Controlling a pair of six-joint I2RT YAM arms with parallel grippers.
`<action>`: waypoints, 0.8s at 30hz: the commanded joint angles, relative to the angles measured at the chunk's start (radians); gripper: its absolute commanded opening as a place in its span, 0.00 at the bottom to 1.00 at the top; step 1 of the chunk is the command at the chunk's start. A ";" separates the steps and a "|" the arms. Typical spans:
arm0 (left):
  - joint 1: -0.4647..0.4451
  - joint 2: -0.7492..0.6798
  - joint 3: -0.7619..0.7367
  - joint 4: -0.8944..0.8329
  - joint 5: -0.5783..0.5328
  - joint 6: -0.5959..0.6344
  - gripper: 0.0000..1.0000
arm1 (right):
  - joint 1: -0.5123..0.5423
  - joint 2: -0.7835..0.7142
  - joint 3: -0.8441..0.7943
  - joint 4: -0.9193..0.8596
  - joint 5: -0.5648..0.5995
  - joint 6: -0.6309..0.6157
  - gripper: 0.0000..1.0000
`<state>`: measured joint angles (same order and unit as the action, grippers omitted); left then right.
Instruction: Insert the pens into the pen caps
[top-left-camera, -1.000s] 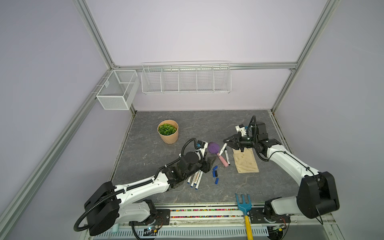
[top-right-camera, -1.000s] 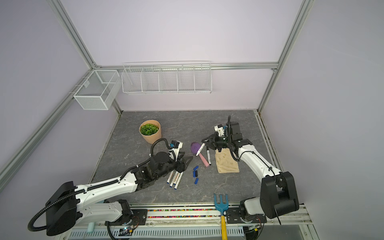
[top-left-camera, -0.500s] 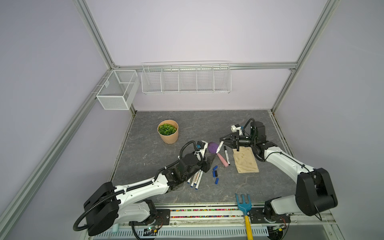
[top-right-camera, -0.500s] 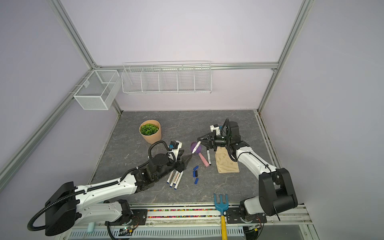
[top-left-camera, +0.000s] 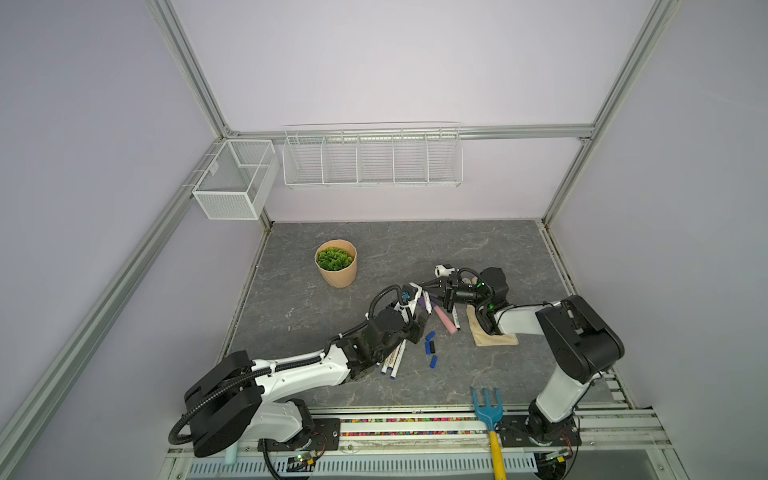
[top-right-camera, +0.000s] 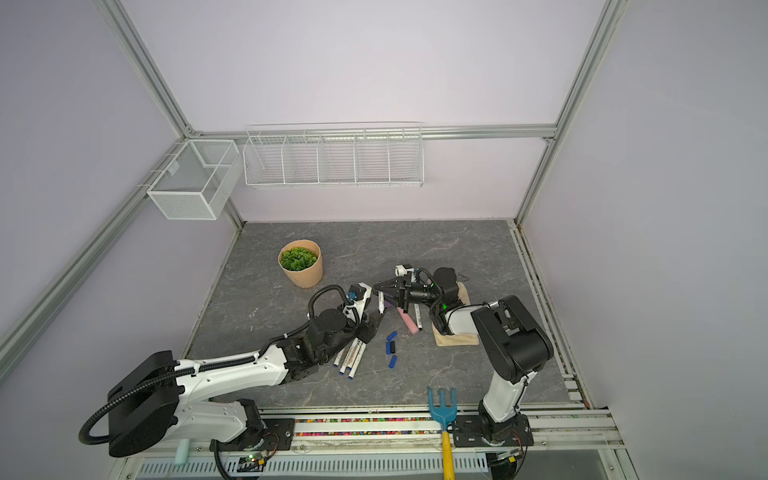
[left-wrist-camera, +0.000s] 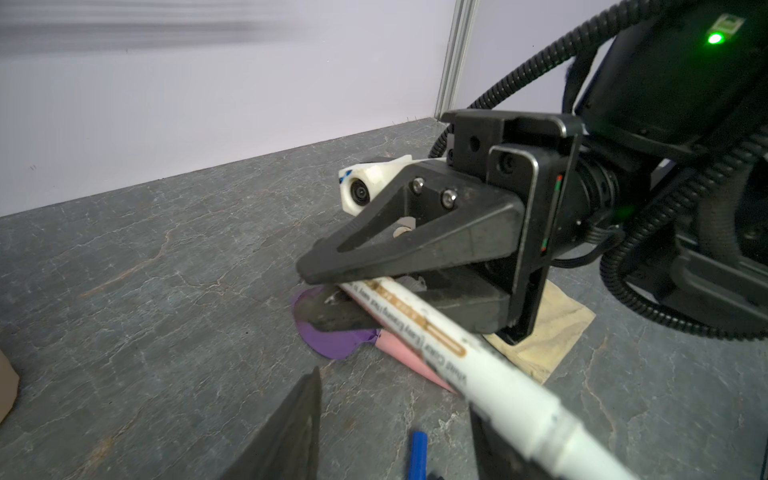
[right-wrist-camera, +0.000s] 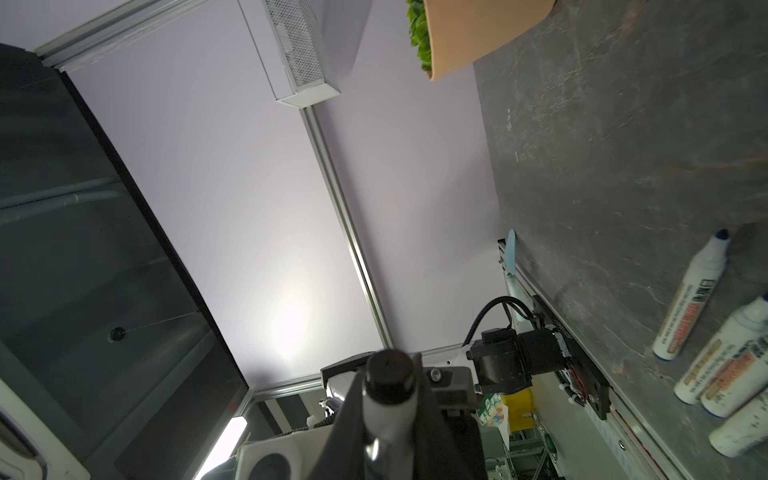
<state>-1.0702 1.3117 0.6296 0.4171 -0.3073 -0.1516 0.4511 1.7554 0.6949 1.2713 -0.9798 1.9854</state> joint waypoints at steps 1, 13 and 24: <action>-0.008 -0.036 -0.003 0.098 -0.024 0.029 0.56 | 0.030 0.009 0.012 0.163 0.028 0.232 0.07; -0.036 -0.083 0.004 0.080 -0.083 0.134 0.56 | 0.078 0.025 0.025 0.163 0.038 0.258 0.07; -0.123 -0.145 0.020 -0.093 -0.321 0.439 0.56 | 0.080 0.010 0.037 0.163 0.032 0.265 0.07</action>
<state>-1.1885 1.2007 0.6247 0.3523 -0.5323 0.1646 0.5255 1.7641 0.7212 1.3785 -0.9611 2.0640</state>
